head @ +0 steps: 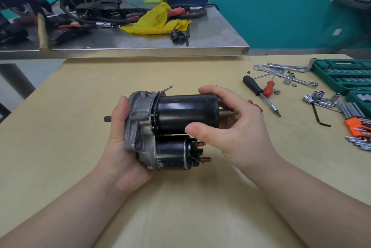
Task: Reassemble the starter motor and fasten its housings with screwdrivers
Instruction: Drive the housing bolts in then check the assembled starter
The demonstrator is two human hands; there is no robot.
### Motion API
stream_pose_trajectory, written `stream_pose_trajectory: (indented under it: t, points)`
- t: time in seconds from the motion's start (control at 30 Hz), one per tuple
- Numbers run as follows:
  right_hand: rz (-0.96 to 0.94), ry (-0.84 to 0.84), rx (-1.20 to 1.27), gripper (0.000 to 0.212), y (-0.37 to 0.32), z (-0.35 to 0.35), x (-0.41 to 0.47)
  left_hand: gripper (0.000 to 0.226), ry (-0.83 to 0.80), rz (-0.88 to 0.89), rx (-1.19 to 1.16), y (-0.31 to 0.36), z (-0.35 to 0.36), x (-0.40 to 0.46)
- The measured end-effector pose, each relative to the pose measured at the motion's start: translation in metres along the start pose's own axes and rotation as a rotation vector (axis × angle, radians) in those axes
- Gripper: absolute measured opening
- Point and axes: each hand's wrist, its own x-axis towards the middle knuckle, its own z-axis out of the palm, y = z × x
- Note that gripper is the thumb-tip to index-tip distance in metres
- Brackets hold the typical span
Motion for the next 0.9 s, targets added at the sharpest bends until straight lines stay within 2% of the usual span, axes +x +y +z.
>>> stream_pose_trajectory:
  t: [0.1,0.23,0.4,0.53,0.6,0.73,0.9]
  points:
    - [-0.041,0.029,-0.015,0.063,-0.001,0.002,-0.003,0.093,-0.016,0.005,-0.009,0.0,-0.001,0.0]
    - [-0.009,-0.024,0.048,0.06,-0.004,-0.003,0.003,0.098,-0.054,-0.035,-0.024,0.004,-0.004,-0.001]
    - [-0.014,-0.103,-0.057,0.069,-0.004,-0.009,0.008,0.085,-0.037,-0.073,-0.045,0.009,-0.008,0.001]
    - [-0.018,-0.151,-0.146,0.076,-0.005,-0.016,0.012,0.079,-0.039,-0.036,-0.026,0.011,-0.007,0.001]
    - [-0.006,-0.176,-0.163,0.073,-0.004,-0.018,0.012,0.078,-0.029,0.007,-0.01,0.01,-0.005,0.002]
    - [-0.001,-0.201,-0.217,0.065,0.0,-0.018,0.01,0.097,0.006,0.049,-0.029,0.008,-0.004,0.004]
    - [-0.074,-0.159,-0.295,0.056,0.002,-0.014,0.006,0.093,0.026,0.069,0.024,0.007,-0.003,0.004]
